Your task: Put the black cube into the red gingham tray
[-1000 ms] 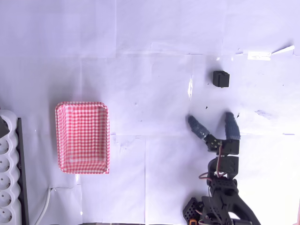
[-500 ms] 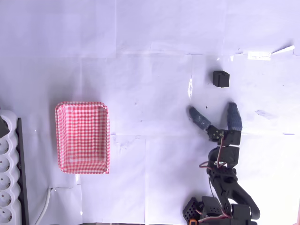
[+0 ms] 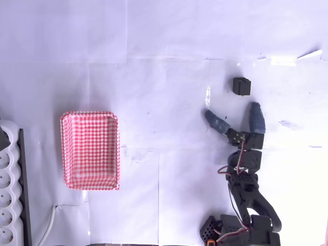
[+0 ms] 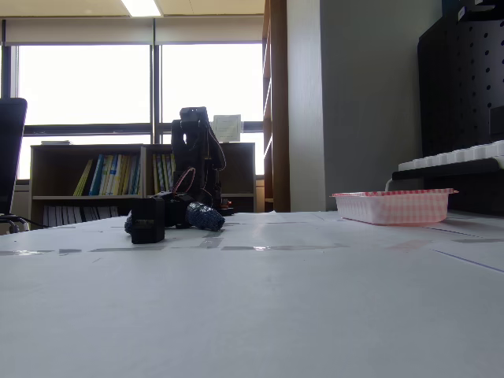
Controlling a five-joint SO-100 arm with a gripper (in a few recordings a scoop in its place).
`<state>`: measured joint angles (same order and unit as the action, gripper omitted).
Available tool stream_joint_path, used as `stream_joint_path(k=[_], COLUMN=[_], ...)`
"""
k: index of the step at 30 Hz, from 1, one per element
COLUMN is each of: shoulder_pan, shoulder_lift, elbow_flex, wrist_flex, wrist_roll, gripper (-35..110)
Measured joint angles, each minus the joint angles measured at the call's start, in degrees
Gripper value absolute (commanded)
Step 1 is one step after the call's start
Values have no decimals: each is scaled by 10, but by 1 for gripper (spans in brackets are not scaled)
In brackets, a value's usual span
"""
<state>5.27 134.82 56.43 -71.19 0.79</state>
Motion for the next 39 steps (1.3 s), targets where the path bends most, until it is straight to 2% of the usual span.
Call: stream_joint_path(k=[21, 39], shoulder_pan=[-3, -4], shoulder_lift=[52, 52], elbow_flex=[191, 210], wrist_flex=[152, 180], wrist_roll=[-15, -63], gripper=[58, 55])
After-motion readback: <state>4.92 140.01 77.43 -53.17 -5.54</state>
